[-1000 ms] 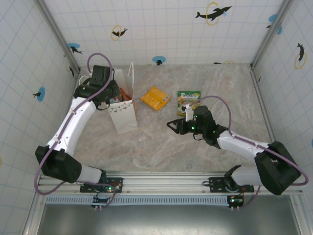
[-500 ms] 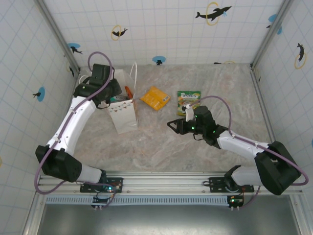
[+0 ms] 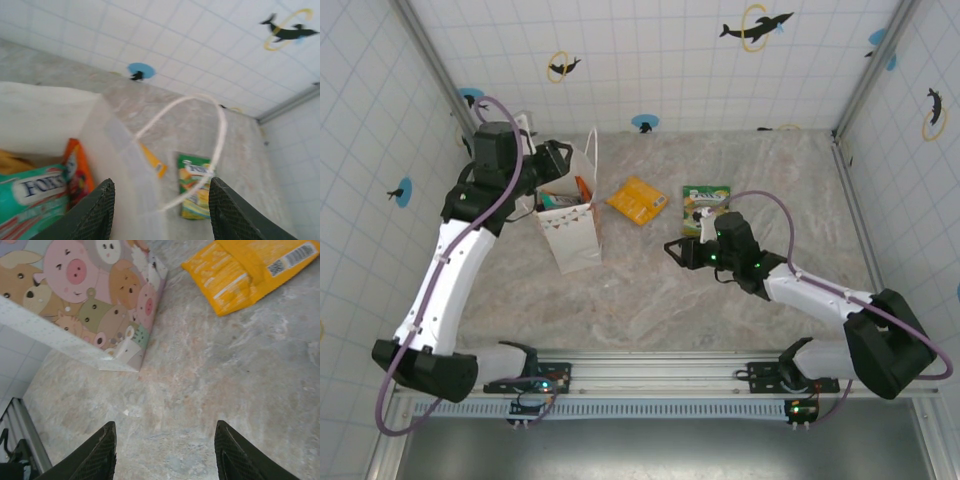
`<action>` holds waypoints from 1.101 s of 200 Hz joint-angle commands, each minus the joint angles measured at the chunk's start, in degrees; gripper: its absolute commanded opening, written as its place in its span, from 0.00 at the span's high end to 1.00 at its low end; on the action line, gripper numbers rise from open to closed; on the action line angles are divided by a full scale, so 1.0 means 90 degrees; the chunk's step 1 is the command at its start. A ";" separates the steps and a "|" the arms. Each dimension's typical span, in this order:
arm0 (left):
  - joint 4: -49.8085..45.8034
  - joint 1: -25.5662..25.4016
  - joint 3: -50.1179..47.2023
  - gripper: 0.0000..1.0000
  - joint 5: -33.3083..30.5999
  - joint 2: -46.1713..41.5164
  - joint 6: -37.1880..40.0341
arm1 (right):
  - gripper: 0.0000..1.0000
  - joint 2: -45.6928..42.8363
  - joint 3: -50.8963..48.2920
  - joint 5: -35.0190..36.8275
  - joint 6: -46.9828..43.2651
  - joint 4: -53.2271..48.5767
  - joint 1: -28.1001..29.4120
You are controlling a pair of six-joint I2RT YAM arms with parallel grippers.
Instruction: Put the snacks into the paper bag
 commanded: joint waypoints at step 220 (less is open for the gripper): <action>-0.0204 -0.2347 0.1584 0.44 0.0533 0.2205 0.0901 | 0.45 0.1032 0.0636 0.0251 0.0256 -0.1297 -0.2853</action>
